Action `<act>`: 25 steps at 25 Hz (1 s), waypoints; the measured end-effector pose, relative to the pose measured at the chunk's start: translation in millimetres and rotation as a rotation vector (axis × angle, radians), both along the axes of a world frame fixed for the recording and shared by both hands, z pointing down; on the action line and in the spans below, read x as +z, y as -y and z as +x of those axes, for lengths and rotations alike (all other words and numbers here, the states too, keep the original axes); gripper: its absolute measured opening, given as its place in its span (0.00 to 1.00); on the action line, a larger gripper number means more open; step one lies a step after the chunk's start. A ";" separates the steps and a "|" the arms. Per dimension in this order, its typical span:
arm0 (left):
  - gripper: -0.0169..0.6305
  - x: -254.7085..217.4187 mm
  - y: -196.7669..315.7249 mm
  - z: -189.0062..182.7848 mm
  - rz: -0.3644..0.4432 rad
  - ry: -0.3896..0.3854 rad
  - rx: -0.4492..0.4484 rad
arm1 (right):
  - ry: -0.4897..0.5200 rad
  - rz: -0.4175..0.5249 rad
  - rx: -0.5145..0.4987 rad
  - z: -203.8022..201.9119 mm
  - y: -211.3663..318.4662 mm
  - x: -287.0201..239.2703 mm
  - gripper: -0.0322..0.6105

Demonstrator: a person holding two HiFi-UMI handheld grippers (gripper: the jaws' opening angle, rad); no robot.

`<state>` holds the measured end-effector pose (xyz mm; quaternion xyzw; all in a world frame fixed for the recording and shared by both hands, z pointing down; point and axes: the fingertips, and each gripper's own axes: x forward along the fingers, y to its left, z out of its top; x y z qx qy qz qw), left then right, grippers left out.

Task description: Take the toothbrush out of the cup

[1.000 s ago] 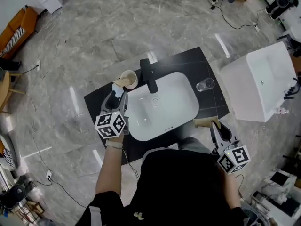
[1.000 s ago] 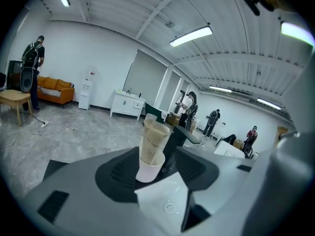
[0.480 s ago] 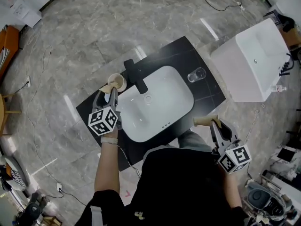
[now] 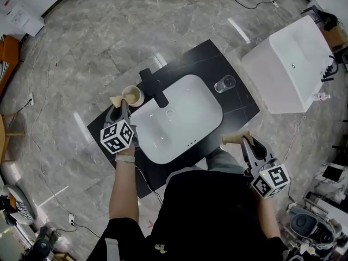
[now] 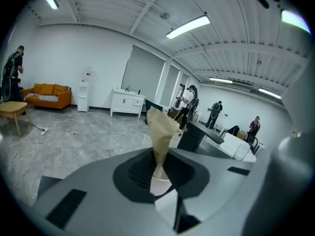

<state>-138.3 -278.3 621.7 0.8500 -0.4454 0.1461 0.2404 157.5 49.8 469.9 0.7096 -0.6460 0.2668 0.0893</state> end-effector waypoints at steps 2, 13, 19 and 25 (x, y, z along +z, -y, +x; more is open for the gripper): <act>0.11 1.4 0.8 -1.2 0.005 0.012 -0.005 | -0.004 0.001 -0.006 -1.4 0.4 -0.6 0.16; 0.11 -6.8 -1.5 -1.7 0.029 0.026 0.000 | -0.008 0.017 -0.020 -3.2 -5.7 -3.1 0.16; 0.11 -28.8 -4.7 -2.2 0.062 0.032 -0.002 | 0.004 0.034 -0.043 -3.3 -4.6 -2.6 0.16; 0.11 -59.8 -10.7 -0.7 0.096 0.050 0.000 | 0.017 0.055 -0.080 -2.0 -1.5 -4.7 0.16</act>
